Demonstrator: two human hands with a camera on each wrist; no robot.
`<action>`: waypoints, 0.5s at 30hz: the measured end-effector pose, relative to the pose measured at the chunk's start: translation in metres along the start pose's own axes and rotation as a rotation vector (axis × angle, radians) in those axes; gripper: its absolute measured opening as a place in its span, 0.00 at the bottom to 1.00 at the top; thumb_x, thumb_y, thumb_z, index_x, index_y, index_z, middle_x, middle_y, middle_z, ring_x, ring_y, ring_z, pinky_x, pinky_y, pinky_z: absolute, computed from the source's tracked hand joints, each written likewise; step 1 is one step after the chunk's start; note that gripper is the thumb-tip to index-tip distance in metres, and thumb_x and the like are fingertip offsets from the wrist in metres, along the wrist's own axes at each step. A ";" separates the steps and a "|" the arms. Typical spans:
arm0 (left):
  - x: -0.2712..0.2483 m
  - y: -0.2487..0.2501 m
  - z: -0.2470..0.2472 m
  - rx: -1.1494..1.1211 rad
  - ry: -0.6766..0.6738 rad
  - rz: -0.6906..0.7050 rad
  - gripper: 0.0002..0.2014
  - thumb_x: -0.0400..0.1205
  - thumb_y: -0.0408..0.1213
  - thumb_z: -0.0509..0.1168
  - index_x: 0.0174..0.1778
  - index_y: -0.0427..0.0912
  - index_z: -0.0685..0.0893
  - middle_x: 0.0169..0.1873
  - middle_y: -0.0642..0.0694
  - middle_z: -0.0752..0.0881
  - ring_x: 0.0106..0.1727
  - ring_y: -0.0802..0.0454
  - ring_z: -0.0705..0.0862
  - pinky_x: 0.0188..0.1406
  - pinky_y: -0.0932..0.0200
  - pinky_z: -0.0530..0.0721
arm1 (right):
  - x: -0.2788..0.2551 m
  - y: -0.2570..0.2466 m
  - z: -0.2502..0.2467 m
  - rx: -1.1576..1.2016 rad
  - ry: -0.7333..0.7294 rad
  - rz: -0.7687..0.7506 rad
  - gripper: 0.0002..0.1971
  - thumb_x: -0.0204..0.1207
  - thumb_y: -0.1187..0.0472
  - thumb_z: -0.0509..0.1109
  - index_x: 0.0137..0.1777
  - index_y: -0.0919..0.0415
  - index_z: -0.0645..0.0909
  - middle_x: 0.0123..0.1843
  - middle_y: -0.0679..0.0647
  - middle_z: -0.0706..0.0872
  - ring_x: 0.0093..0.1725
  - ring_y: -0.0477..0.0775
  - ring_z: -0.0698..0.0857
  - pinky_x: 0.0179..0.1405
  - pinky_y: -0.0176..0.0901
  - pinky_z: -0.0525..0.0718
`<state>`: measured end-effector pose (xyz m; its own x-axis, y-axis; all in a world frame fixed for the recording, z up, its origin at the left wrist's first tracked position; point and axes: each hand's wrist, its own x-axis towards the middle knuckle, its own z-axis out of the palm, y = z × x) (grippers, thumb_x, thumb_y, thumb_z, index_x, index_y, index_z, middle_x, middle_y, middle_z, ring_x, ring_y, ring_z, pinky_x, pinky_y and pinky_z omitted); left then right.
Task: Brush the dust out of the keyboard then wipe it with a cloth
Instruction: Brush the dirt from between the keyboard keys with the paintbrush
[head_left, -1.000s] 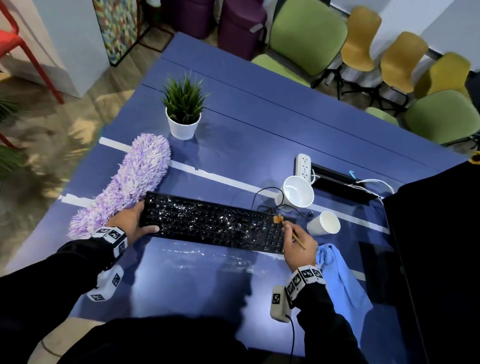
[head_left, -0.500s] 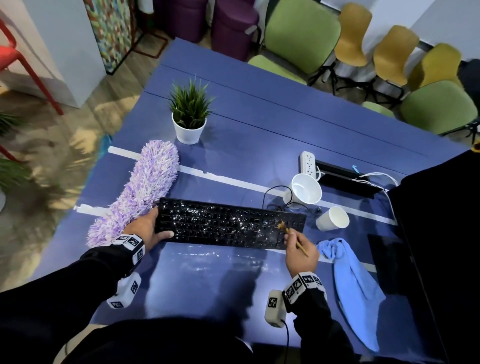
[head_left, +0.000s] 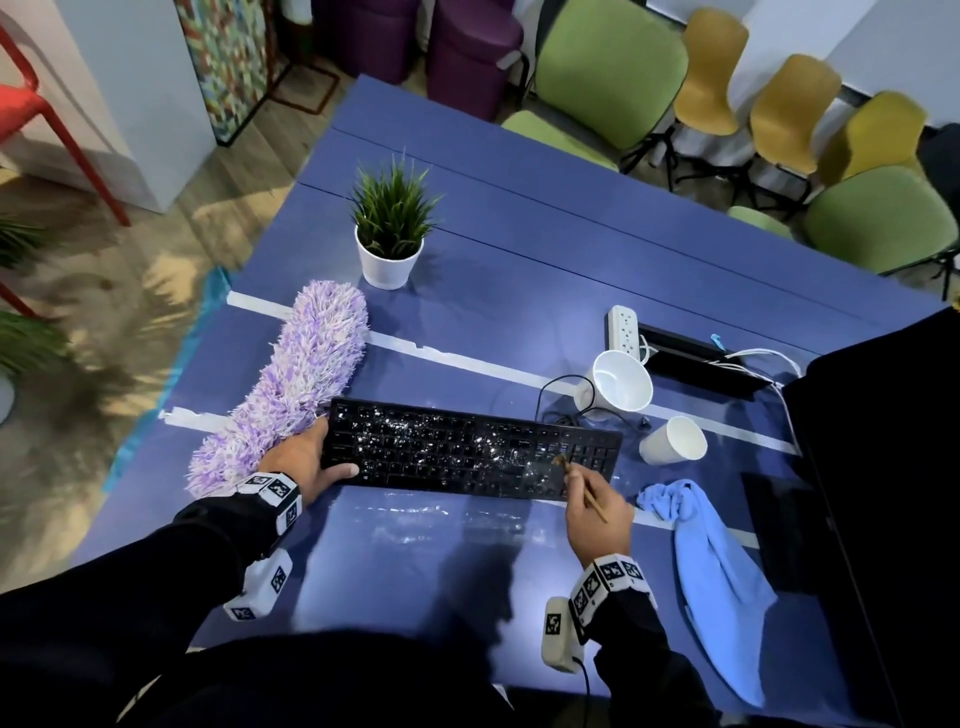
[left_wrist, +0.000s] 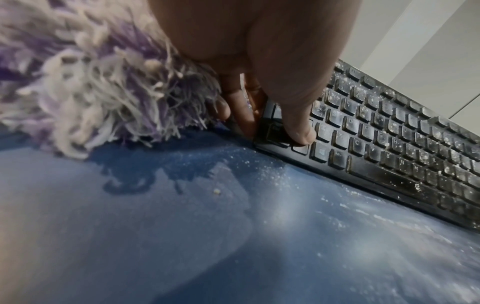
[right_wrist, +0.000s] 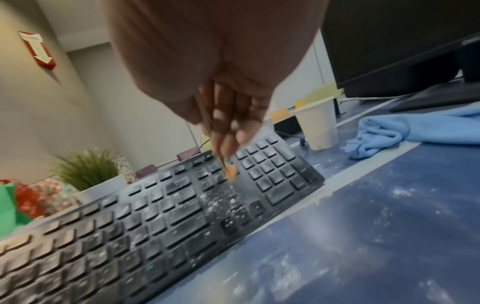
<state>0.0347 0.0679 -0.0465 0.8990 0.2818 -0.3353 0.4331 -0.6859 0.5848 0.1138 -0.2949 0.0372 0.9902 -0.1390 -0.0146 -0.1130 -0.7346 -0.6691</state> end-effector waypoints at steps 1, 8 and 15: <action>-0.001 0.000 -0.001 -0.001 0.000 -0.004 0.41 0.71 0.53 0.74 0.77 0.47 0.62 0.61 0.38 0.85 0.60 0.38 0.84 0.60 0.50 0.79 | -0.003 -0.002 0.002 0.022 0.021 -0.005 0.09 0.81 0.58 0.66 0.52 0.54 0.89 0.38 0.50 0.90 0.37 0.50 0.86 0.42 0.34 0.81; -0.003 0.005 0.001 0.048 0.040 -0.043 0.42 0.70 0.54 0.74 0.76 0.47 0.63 0.61 0.38 0.85 0.61 0.38 0.83 0.60 0.49 0.79 | -0.011 0.001 0.001 0.021 -0.021 0.003 0.09 0.82 0.62 0.65 0.49 0.58 0.89 0.32 0.47 0.84 0.31 0.46 0.81 0.31 0.18 0.74; -0.001 0.004 0.002 0.044 0.062 -0.048 0.40 0.65 0.60 0.74 0.70 0.48 0.68 0.58 0.40 0.86 0.59 0.40 0.83 0.62 0.46 0.79 | -0.004 0.014 -0.006 0.028 -0.128 0.002 0.10 0.82 0.59 0.64 0.50 0.56 0.88 0.30 0.42 0.84 0.29 0.37 0.80 0.32 0.23 0.76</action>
<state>0.0350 0.0639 -0.0451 0.8802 0.3548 -0.3153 0.4737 -0.6993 0.5354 0.1081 -0.3090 0.0326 0.9925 -0.0538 -0.1095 -0.1148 -0.7149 -0.6897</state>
